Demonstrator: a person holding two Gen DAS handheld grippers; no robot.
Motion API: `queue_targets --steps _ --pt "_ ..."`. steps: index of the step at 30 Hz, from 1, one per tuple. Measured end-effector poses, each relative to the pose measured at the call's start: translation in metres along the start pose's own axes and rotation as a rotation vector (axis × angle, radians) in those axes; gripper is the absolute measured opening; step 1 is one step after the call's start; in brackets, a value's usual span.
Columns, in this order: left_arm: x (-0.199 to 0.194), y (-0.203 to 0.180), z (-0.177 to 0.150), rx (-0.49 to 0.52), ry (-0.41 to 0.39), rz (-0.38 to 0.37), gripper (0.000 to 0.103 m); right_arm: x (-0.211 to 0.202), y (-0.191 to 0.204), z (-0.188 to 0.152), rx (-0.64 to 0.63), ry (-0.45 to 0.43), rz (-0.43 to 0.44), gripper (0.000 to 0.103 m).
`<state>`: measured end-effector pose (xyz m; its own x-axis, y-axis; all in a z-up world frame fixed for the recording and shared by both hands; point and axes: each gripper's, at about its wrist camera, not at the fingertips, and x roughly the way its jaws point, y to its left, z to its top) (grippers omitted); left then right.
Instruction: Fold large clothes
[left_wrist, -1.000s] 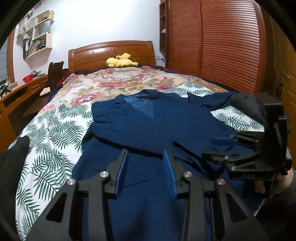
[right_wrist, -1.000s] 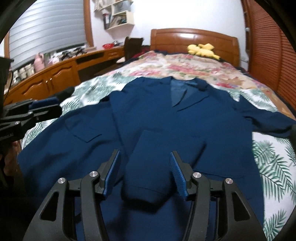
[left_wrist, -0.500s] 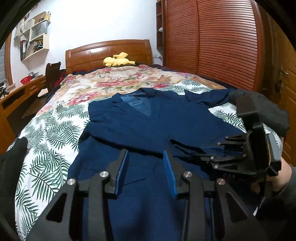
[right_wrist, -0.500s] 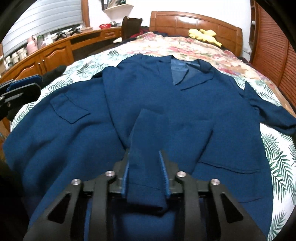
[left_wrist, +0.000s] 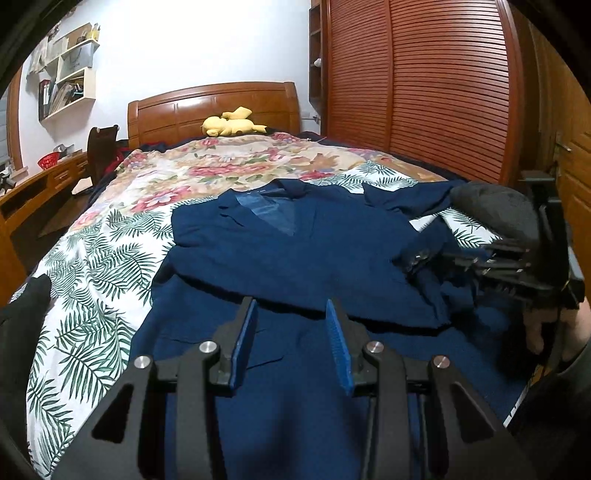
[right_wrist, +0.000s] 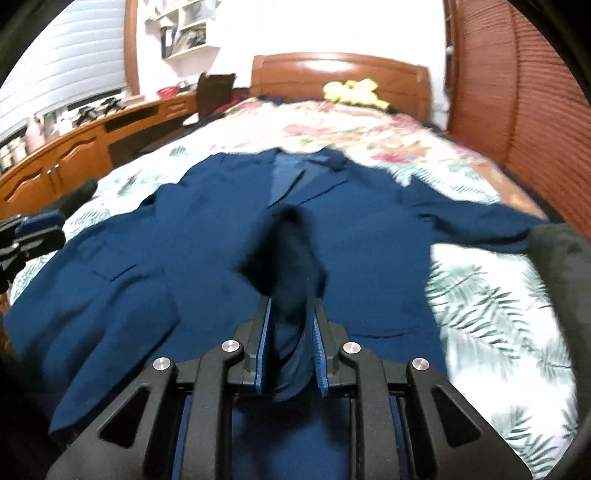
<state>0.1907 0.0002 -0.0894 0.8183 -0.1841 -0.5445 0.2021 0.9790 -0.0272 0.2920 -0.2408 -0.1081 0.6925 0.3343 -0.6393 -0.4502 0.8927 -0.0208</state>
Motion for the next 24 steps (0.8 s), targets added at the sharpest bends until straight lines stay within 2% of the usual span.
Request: queue_targets --steps 4,5,9,12,15,18,24 --pt "0.000 -0.007 0.003 0.025 -0.015 0.006 0.037 -0.013 -0.011 0.003 0.005 -0.046 -0.040 0.039" --pt "-0.002 -0.010 0.004 0.037 -0.026 0.009 0.037 -0.015 -0.013 0.004 0.007 -0.055 -0.049 0.040" --pt "-0.008 -0.023 0.009 0.061 -0.061 -0.019 0.038 -0.010 -0.015 0.003 0.015 -0.045 0.005 0.041" --pt "-0.009 -0.032 0.010 0.066 -0.071 -0.044 0.038 0.005 -0.013 -0.002 0.004 0.002 0.037 0.041" --pt "-0.009 -0.041 0.013 0.074 -0.070 -0.074 0.039 0.023 -0.012 -0.010 -0.006 0.062 0.030 0.041" --pt "-0.009 -0.050 0.018 0.083 -0.080 -0.083 0.042 0.048 -0.017 -0.020 -0.005 0.161 0.022 0.042" --pt "0.002 -0.063 0.023 0.107 -0.079 -0.059 0.043 0.052 -0.018 -0.023 -0.008 0.171 0.018 0.042"
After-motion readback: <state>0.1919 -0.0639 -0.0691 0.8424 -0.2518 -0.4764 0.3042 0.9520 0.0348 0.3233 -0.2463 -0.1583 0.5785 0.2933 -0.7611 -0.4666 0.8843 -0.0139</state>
